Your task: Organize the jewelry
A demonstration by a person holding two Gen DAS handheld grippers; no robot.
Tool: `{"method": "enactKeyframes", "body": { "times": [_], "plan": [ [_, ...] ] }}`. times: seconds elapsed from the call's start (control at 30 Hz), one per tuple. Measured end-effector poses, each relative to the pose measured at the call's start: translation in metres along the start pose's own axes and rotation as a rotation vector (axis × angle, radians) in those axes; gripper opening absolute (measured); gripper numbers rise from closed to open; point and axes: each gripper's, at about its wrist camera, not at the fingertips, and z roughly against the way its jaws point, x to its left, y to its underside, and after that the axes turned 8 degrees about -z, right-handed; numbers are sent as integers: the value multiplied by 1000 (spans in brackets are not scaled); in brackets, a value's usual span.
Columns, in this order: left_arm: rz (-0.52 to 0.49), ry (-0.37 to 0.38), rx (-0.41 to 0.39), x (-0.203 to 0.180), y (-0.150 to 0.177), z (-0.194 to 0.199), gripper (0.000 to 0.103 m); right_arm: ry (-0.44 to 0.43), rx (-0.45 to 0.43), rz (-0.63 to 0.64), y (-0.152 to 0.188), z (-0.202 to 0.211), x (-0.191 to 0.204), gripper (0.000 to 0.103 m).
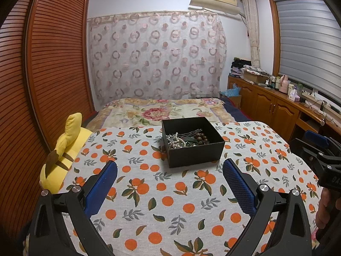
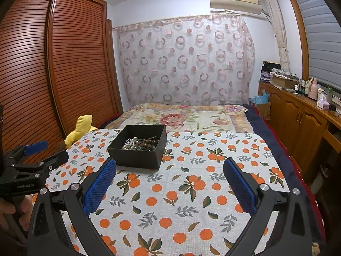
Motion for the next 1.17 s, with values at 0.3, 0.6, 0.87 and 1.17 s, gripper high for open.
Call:
{"method": "enactKeyframes", "body": {
  "times": [0.3,0.6,0.87,1.17],
  "plan": [
    [-1,-3,0,-1,0,0,96,1,1,1,0,0,1,101],
    [0,-3,-1,-2,-1,0,96,0,0,0,0,0,1,101],
    [0,-2,0,-2,-1,-1,96,0,0,0,0,0,1,101],
    [0,4,1,-3,-1,-1,96,5,0,0,0,0,0,101]
  ]
}}
